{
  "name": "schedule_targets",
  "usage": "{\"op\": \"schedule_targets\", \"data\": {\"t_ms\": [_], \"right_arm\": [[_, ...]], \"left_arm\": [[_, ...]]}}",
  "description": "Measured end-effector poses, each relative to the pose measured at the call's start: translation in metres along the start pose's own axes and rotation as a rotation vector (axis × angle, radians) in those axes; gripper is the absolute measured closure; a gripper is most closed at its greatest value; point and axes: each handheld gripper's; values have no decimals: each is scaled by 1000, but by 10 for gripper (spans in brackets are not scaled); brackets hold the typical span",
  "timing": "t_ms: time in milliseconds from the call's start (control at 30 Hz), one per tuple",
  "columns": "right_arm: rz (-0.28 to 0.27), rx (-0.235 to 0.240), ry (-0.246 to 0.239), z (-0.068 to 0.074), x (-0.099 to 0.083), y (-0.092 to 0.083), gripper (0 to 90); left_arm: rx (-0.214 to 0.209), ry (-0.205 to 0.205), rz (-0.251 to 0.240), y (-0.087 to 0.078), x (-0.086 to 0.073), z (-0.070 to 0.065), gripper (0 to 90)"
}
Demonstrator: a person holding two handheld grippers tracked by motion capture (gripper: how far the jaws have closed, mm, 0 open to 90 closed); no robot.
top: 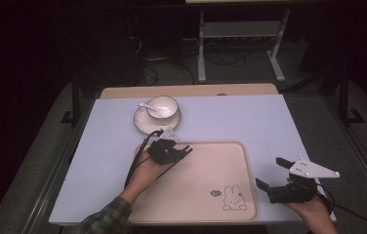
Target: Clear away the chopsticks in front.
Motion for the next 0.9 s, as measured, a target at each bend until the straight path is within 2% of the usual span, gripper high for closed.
{"op": "schedule_targets", "data": {"t_ms": [133, 300, 633, 900], "right_arm": [[0, 0, 2, 0, -1, -1, 0], [0, -2, 6, -2, -2, -3, 0], [-6, -1, 5, -1, -2, -4, 0], [-7, -3, 7, -1, -2, -5, 0]], "left_arm": [[-5, 2, 13, 22, 10, 7, 894], [0, -23, 36, 38, 7, 15, 894], [49, -68, 47, 20, -9, 31, 894], [76, -103, 77, -7, -34, 41, 894]]}}
Point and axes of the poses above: each handheld gripper's, and its own axes: y roughly forward along the jaws, x roughly out of its top, z roughly to its left, and after that the axes turned 9 degrees about y, right-handed
